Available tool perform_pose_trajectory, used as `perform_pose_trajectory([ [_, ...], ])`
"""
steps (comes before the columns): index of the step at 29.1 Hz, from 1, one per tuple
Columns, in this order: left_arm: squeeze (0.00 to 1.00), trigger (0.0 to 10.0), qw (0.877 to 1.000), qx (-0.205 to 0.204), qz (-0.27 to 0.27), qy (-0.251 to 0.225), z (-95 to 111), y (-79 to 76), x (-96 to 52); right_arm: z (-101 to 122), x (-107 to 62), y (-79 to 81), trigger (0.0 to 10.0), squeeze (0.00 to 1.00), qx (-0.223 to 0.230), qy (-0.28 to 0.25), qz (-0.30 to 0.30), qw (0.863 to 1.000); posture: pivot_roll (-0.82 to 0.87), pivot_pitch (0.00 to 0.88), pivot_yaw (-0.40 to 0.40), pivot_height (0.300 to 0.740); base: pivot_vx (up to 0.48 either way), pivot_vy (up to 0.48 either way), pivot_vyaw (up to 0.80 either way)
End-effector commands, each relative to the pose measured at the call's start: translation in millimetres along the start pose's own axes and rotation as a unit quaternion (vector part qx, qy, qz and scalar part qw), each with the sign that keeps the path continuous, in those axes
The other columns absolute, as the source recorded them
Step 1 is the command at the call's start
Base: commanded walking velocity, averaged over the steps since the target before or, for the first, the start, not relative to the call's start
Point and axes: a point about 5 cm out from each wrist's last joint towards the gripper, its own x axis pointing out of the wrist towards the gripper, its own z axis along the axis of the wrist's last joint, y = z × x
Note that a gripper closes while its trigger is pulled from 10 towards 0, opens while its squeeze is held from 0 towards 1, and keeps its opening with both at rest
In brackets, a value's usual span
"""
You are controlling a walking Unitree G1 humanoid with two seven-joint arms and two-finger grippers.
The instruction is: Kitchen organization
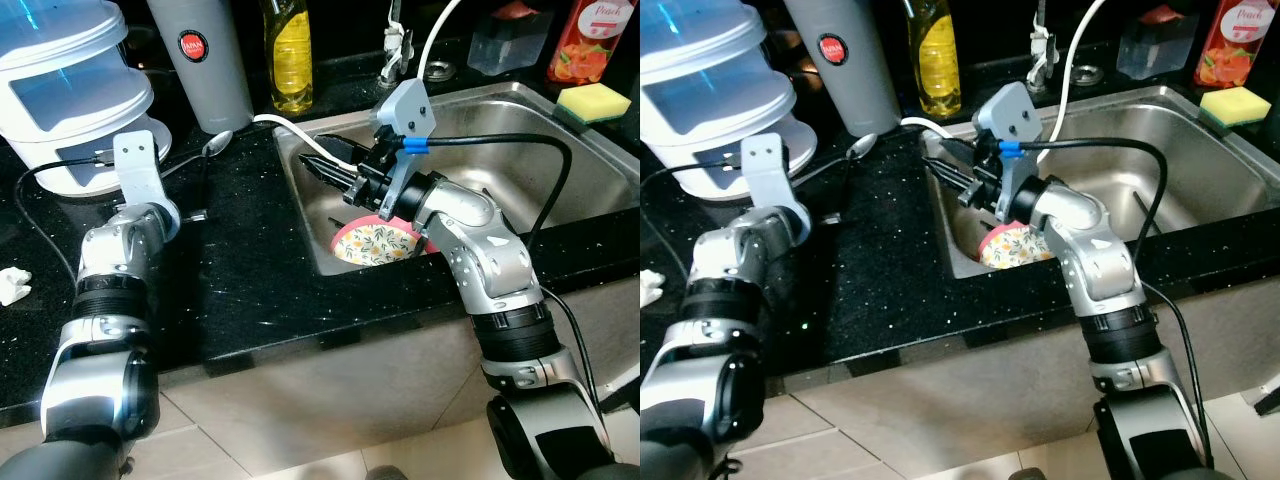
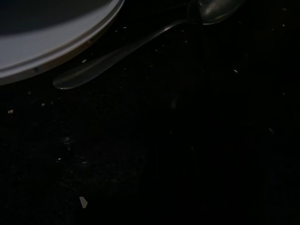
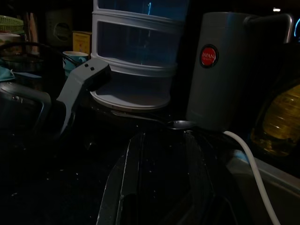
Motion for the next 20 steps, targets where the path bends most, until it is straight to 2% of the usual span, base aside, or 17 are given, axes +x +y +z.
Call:
perform_pose_trajectory([
  [1,0.0,0.0,0.998,0.005,0.006,0.07,-35.3,4.1,4.4,0.8,3.9,2.4,10.0,0.0,-0.001,-0.004,0.005,1.0,-0.13,0.0,0.082,0.74,0.0,0.0,0.0],
  [5,0.0,0.0,0.998,0.017,0.01,0.066,-35.6,4.8,5.2,0.8,3.7,2.1,10.0,0.0,-0.001,-0.004,0.004,1.0,-0.13,0.0,0.082,0.74,0.0,0.0,0.0],
  [7,0.0,0.0,0.999,0.017,0.015,0.041,-25.9,3.8,5.3,1.0,3.8,1.6,10.0,0.0,-0.002,-0.004,0.003,1.0,-0.14,0.0,0.082,0.74,0.0,0.0,0.0],
  [8,0.0,6.2,0.999,0.025,0.024,-0.005,-8.3,2.5,3.5,1.3,3.9,1.0,10.0,0.0,-0.003,-0.005,0.003,1.0,-0.14,0.0,0.081,0.74,0.0,0.0,0.0],
  [9,0.0,6.2,0.999,0.032,0.028,-0.027,-0.2,1.8,2.1,1.4,3.9,0.8,10.0,0.0,-0.003,-0.005,0.002,1.0,-0.14,0.0,0.081,0.74,0.0,0.0,0.0],
  [10,0.0,10.0,0.997,0.039,0.033,-0.053,9.5,0.5,-0.2,1.6,4.0,0.6,10.0,0.0,-0.003,-0.005,0.002,1.0,-0.14,0.0,0.081,0.74,0.0,0.0,0.0],
  [11,1.0,10.0,0.996,0.039,0.032,-0.07,18.5,-2.0,-2.5,1.7,4.1,0.3,10.0,0.0,-0.004,-0.005,0.001,1.0,-0.14,0.0,0.082,0.74,0.0,0.0,0.0],
  [15,1.0,10.0,0.995,0.04,0.021,-0.093,34.5,-9.8,-6.2,1.7,4.7,-0.2,10.0,0.0,-0.005,-0.006,0.001,1.0,-0.14,0.0,0.081,0.74,0.0,0.0,0.0],
  [16,1.0,10.0,0.994,0.047,0.005,-0.101,40.6,-17.6,-7.0,2.2,5.2,0.2,10.0,0.0,-0.006,-0.007,0.001,1.0,-0.14,0.0,0.083,0.74,0.0,0.0,0.0],
  [20,1.0,10.0,0.994,0.046,-0.003,-0.096,39.8,-22.5,-4.4,2.6,5.4,0.2,10.0,0.0,-0.007,-0.007,0.001,1.0,-0.15,0.0,0.087,0.74,0.0,0.0,0.0],
])
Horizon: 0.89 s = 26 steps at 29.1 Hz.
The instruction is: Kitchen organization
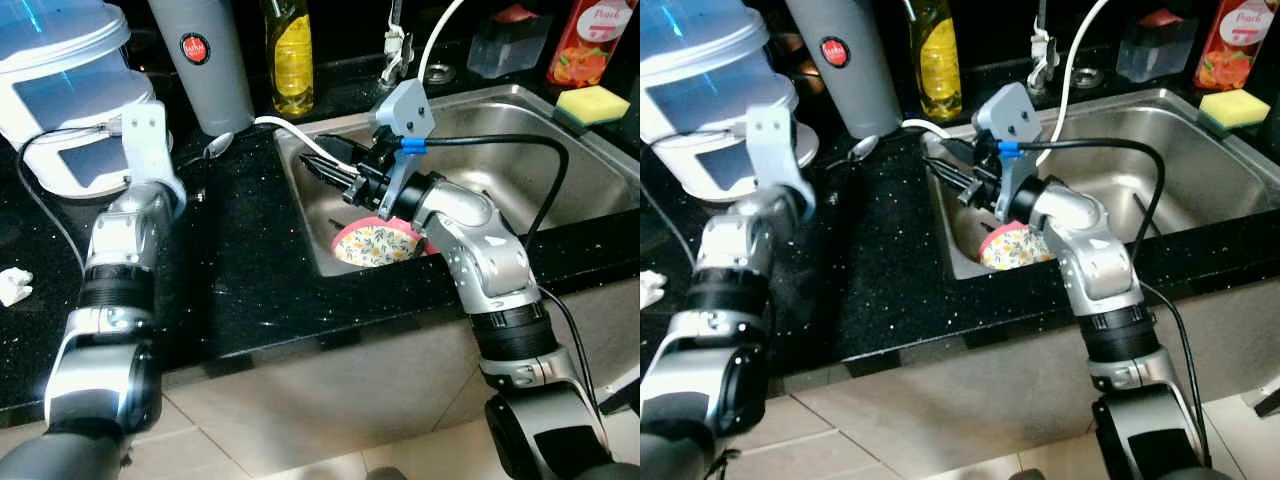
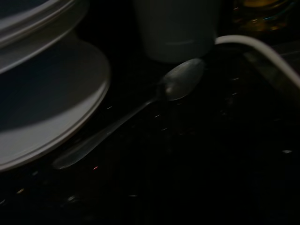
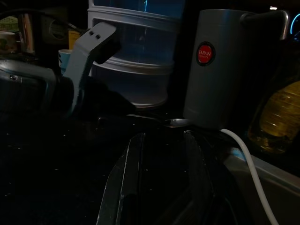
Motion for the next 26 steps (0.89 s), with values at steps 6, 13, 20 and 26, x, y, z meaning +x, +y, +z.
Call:
perform_pose_trajectory([
  [6,0.0,10.0,0.997,-0.007,0.01,0.072,-30.7,-5.9,9.5,4.2,1.8,0.9,10.0,0.0,-0.007,-0.009,0.001,1.0,-0.16,0.0,0.096,0.74,0.0,0.0,0.0],
  [13,0.0,10.0,0.993,0.006,0.037,0.11,-48.5,-1.8,10.8,4.0,0.5,0.4,10.0,0.0,-0.008,-0.008,-0.002,1.0,-0.16,0.0,0.098,0.74,0.0,0.0,0.0],
  [20,0.0,0.0,0.986,0.002,0.043,0.16,-75.1,1.3,9.5,3.7,-0.1,0.8,10.0,0.0,-0.006,-0.009,-0.003,1.0,-0.16,0.0,0.097,0.74,0.0,0.0,0.0],
  [26,0.0,0.0,0.984,-0.024,0.032,0.175,-83.3,-2.8,9.1,3.5,-0.4,1.3,10.0,0.0,-0.005,-0.008,-0.003,1.0,-0.16,0.0,0.094,0.74,0.0,0.0,0.0],
])
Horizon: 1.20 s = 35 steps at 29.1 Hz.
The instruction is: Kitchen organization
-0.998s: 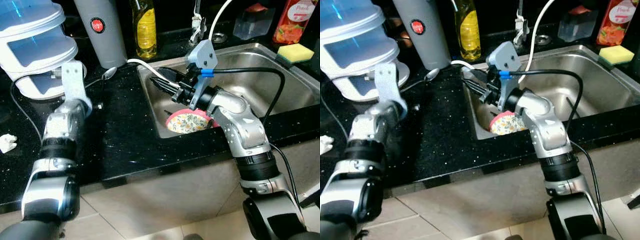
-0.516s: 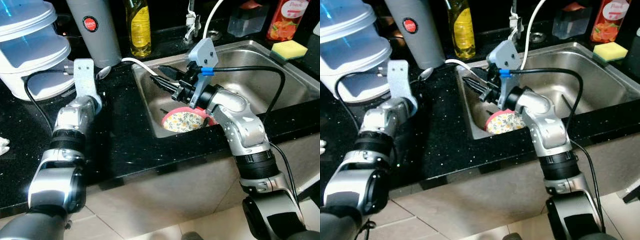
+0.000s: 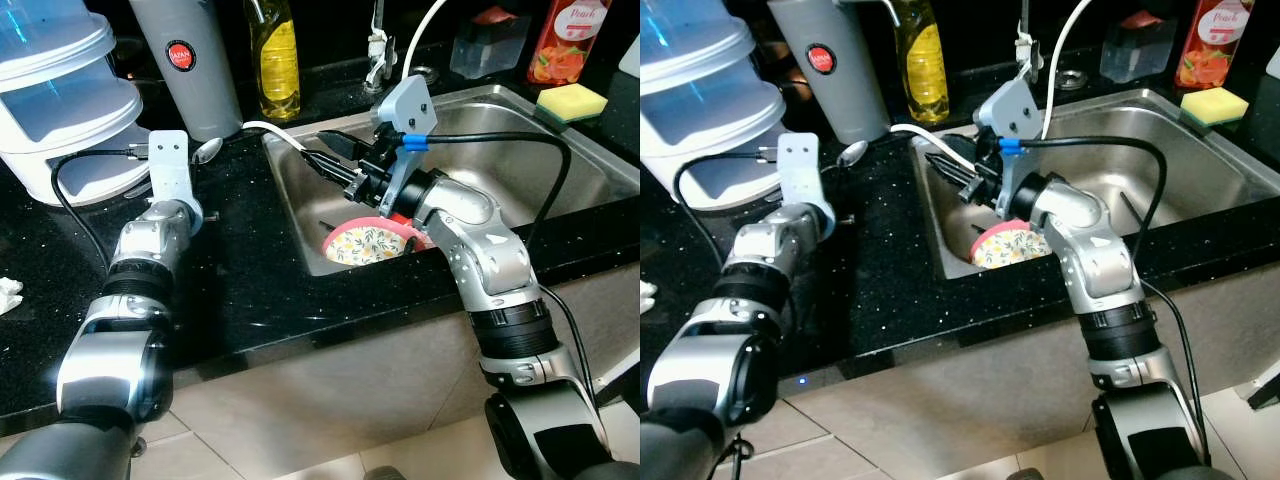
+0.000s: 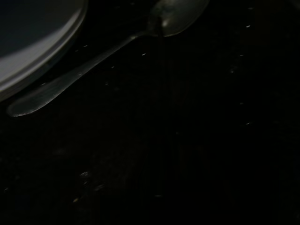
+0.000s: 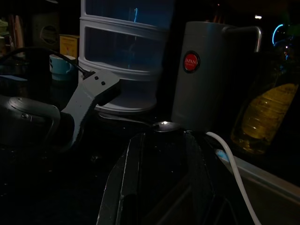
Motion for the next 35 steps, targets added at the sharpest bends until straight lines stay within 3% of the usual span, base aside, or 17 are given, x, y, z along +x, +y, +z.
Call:
perform_pose_trajectory([
  [1,0.0,0.0,0.998,-0.017,-0.001,0.065,-32.3,1.5,3.6,1.5,0.7,3.1,10.0,0.0,0.0,-0.005,0.003,1.0,-0.16,0.0,0.093,0.74,0.0,0.0,0.0],
  [8,0.0,0.0,0.998,-0.026,0.0,0.063,-29.8,1.8,3.9,1.8,1.5,3.3,10.0,0.0,0.001,-0.006,0.003,1.0,-0.16,0.0,0.091,0.74,0.0,0.0,0.0],
  [9,0.0,0.0,1.0,-0.009,0.01,0.025,-17.7,3.0,2.9,1.9,1.4,3.3,10.0,0.0,0.001,-0.006,0.003,1.0,-0.16,0.0,0.091,0.74,0.0,0.0,0.0],
  [10,0.0,0.0,1.0,-0.009,0.01,0.025,-17.7,3.0,2.9,1.9,1.4,3.3,10.0,0.0,0.001,-0.006,0.003,1.0,-0.16,0.0,0.091,0.74,0.0,0.0,0.0],
  [11,0.0,0.0,0.999,0.01,0.021,-0.022,-3.4,3.5,0.8,1.9,1.4,3.3,10.0,0.0,0.001,-0.006,0.003,1.0,-0.16,0.0,0.09,0.74,0.0,0.0,0.0],
  [12,0.0,10.0,0.995,0.029,0.03,-0.094,18.5,1.7,-4.7,2.0,1.3,3.3,10.0,0.0,0.001,-0.006,0.003,1.0,-0.15,0.0,0.09,0.74,0.0,0.0,0.0],
  [13,0.0,10.0,0.975,0.014,-0.011,-0.222,57.8,-12.8,-23.2,1.9,1.4,3.3,10.0,0.0,0.002,-0.006,0.002,1.0,-0.15,0.0,0.09,0.74,0.0,0.0,0.0],
  [14,0.0,10.0,0.975,0.014,-0.011,-0.222,57.8,-12.8,-23.2,1.9,1.4,3.3,10.0,0.0,0.002,-0.006,0.002,1.0,-0.15,0.0,0.09,0.74,0.0,0.0,0.0],
  [16,0.0,10.0,0.956,0.007,-0.094,-0.277,76.1,-34.3,-39.8,1.7,1.7,3.1,10.0,0.0,0.002,-0.006,0.002,1.0,-0.15,0.0,0.089,0.74,0.0,0.0,0.0],
  [18,0.0,10.0,0.95,0.005,-0.13,-0.285,79.0,-42.9,-44.9,1.7,1.8,3.1,10.0,0.0,0.002,-0.006,0.003,1.0,-0.15,0.0,0.089,0.74,0.0,0.0,0.0],
  [19,0.0,10.0,0.932,-0.005,-0.208,-0.298,80.9,-58.5,-56.3,1.9,2.2,3.0,10.0,0.0,0.002,-0.007,0.002,1.0,-0.15,0.0,0.092,0.74,0.0,0.0,0.0],
  [20,0.0,10.0,0.898,-0.008,-0.321,-0.3,76.5,-79.1,-73.0,2.5,2.6,2.6,10.0,0.0,0.001,-0.008,0.001,1.0,-0.16,0.0,0.094,0.74,0.0,0.0,0.0],
  [21,0.0,10.0,0.896,0.015,-0.343,-0.281,69.1,-86.1,-73.5,2.7,2.6,2.2,10.0,0.0,0.001,-0.009,0.0,1.0,-0.16,0.0,0.094,0.74,0.0,0.0,0.0],
  [23,0.0,10.0,0.924,0.066,-0.316,-0.206,48.7,-89.7,-53.9,2.9,2.0,1.4,10.0,0.0,0.001,-0.009,-0.003,1.0,-0.16,0.0,0.096,0.74,0.0,0.0,0.0],
  [25,0.0,10.0,0.933,0.073,-0.302,-0.183,42.1,-88.4,-46.1,3.0,1.7,1.2,10.0,0.0,0.0,-0.009,-0.003,1.0,-0.16,0.0,0.097,0.74,0.0,0.0,0.0],
  [30,0.0,10.0,0.922,0.039,-0.338,-0.185,38.4,-92.3,-44.9,2.9,0.6,-0.5,10.0,0.0,-0.001,-0.008,-0.011,1.0,-0.16,0.0,0.102,0.74,0.0,0.0,0.0],
  [35,0.0,10.0,0.915,0.024,-0.375,-0.144,25.9,-97.6,-42.0,1.5,-3.2,-11.8,10.0,0.0,-0.005,-0.002,-0.052,0.999,-0.17,0.0,0.108,0.74,0.0,0.0,0.0],
])
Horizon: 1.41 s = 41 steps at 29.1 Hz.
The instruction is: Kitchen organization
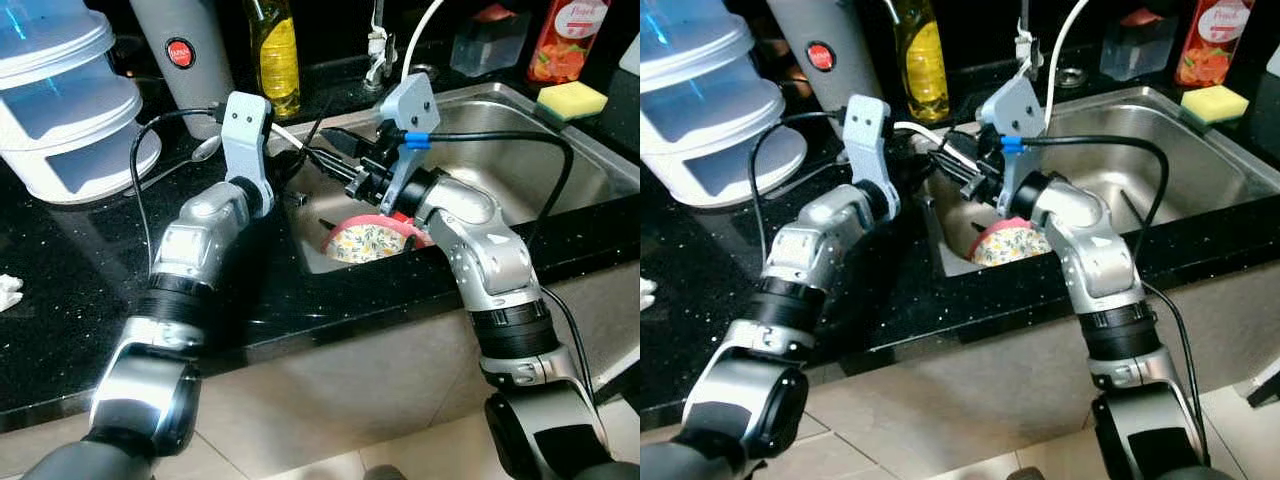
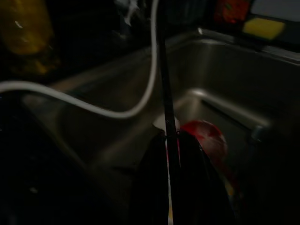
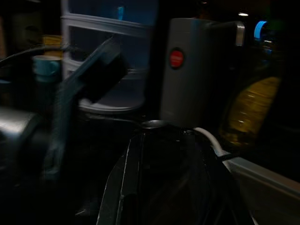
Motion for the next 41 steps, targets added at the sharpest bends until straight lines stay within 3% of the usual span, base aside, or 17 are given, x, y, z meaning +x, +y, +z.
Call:
perform_pose_trajectory([
  [1,0.0,10.0,1.0,-0.018,-0.017,0.016,-7.1,-2.6,1.7,0.4,-0.4,-6.2,10.0,0.0,-0.007,0.003,-0.018,1.0,-0.17,0.0,0.108,0.74,0.0,0.0,0.0],
  [7,0.0,10.0,0.998,-0.014,-0.038,0.048,-13.8,-7.2,12.4,-6.2,-15.8,-22.5,10.0,0.0,-0.026,0.033,-0.045,0.998,-0.2,0.0,0.127,0.74,0.0,0.0,0.0],
  [8,0.0,10.0,0.997,-0.003,-0.043,0.065,-16.3,-9.7,18.6,-12.6,-28.9,-28.3,10.0,0.0,-0.035,0.063,-0.051,0.996,-0.21,0.0,0.134,0.74,0.0,0.0,0.0],
  [9,0.0,10.0,0.997,-0.003,-0.043,0.065,-16.3,-9.7,18.6,-12.6,-28.9,-28.3,10.0,0.0,-0.035,0.063,-0.051,0.996,-0.21,0.0,0.134,0.74,0.0,0.0,0.0],
  [12,0.0,10.0,0.995,0.016,-0.05,0.089,-18.9,-14.6,28.3,-22.4,-55.5,-48.4,10.0,0.0,-0.052,0.126,-0.089,0.987,-0.25,0.0,0.151,0.74,0.0,0.0,0.0],
  [16,0.0,10.0,0.991,0.04,-0.069,0.106,-18.5,-25.2,38.2,-22.4,-72.0,-66.6,10.0,0.0,-0.05,0.154,-0.125,0.979,-0.27,0.0,0.158,0.74,0.0,0.0,0.0],
  [23,0.0,10.0,0.984,0.091,-0.058,0.139,-27.9,-37.5,49.6,-24.5,-75.7,-66.3,10.0,0.0,-0.029,0.152,-0.123,0.98,-0.29,0.0,0.167,0.74,0.0,0.0,0.0],
  [24,1.0,10.0,0.986,0.091,-0.051,0.127,-25.2,-36.0,49.9,-23.9,-75.6,-65.9,10.0,0.0,-0.03,0.15,-0.124,0.98,-0.29,0.0,0.168,0.74,0.0,0.0,0.0],
  [28,1.0,10.0,0.995,0.052,-0.042,0.076,-8.9,-28.9,49.0,-20.9,-74.8,-65.7,10.0,0.0,-0.028,0.141,-0.127,0.981,-0.29,0.0,0.167,0.74,0.0,0.0,0.0],
  [29,0.0,10.0,0.997,0.058,-0.024,0.05,0.6,-19.7,45.8,-19.0,-73.8,-65.3,10.0,0.0,-0.028,0.135,-0.126,0.982,-0.28,0.0,0.162,0.74,0.0,0.0,0.0],
  [30,0.0,10.0,0.997,0.07,0.007,0.034,7.7,-9.0,41.7,-17.1,-72.1,-64.0,10.0,0.0,-0.026,0.128,-0.121,0.984,-0.27,0.0,0.159,0.74,0.0,0.0,0.0],
  [34,0.0,10.0,0.996,0.078,0.046,0.017,16.2,6.0,35.1,-14.3,-68.9,-60.8,10.0,0.0,-0.022,0.118,-0.109,0.987,-0.26,0.0,0.151,0.74,0.0,0.0,0.0],
  [36,0.0,10.0,0.992,0.076,0.098,-0.002,27.5,31.5,20.8,-10.2,-61.4,-53.4,10.0,0.0,-0.014,0.099,-0.083,0.992,-0.24,0.0,0.141,0.74,0.0,0.0,0.0],
  [38,0.0,10.0,0.983,0.098,0.153,0.026,27.9,58.2,3.8,-6.8,-52.5,-44.9,10.0,0.0,0.0,0.078,-0.054,0.995,-0.23,0.0,0.136,0.74,0.0,0.0,0.0],
  [39,0.0,10.0,0.983,0.098,0.153,0.026,27.9,58.2,3.8,-6.8,-52.5,-44.9,10.0,0.0,0.0,0.078,-0.054,0.995,-0.23,0.0,0.136,0.74,0.0,0.0,0.0],
  [40,0.0,10.0,0.976,0.11,0.181,0.049,24.8,73.3,-6.9,-5.2,-46.3,-39.3,10.0,0.0,0.006,0.068,-0.037,0.997,-0.21,0.0,0.129,0.74,0.0,0.0,0.0],
  [41,0.0,10.0,0.976,0.11,0.181,0.049,24.8,73.3,-6.9,-5.2,-46.3,-39.3,10.0,0.0,0.006,0.068,-0.037,0.997,-0.21,0.0,0.129,0.74,0.0,0.0,0.0],
])
